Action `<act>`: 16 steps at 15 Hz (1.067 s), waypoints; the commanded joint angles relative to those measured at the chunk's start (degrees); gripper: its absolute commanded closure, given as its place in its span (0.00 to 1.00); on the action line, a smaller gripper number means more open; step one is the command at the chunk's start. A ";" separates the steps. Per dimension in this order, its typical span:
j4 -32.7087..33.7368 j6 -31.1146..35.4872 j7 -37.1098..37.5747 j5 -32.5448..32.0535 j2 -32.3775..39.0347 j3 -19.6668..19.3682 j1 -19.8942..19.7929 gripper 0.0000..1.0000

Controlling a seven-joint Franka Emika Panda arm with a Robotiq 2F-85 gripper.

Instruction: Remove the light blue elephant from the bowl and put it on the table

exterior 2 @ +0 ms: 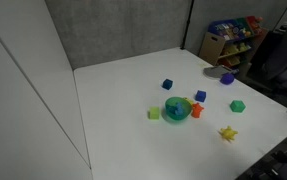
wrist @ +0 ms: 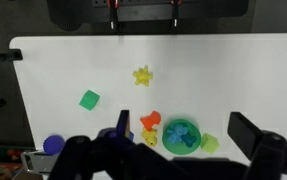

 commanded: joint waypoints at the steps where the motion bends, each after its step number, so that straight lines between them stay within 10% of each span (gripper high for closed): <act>1: 0.22 -0.15 0.06 -0.08 0.06 -0.09 0.12 0.00; 16: 3.52 14.73 1.17 0.43 14.48 2.12 0.79 0.00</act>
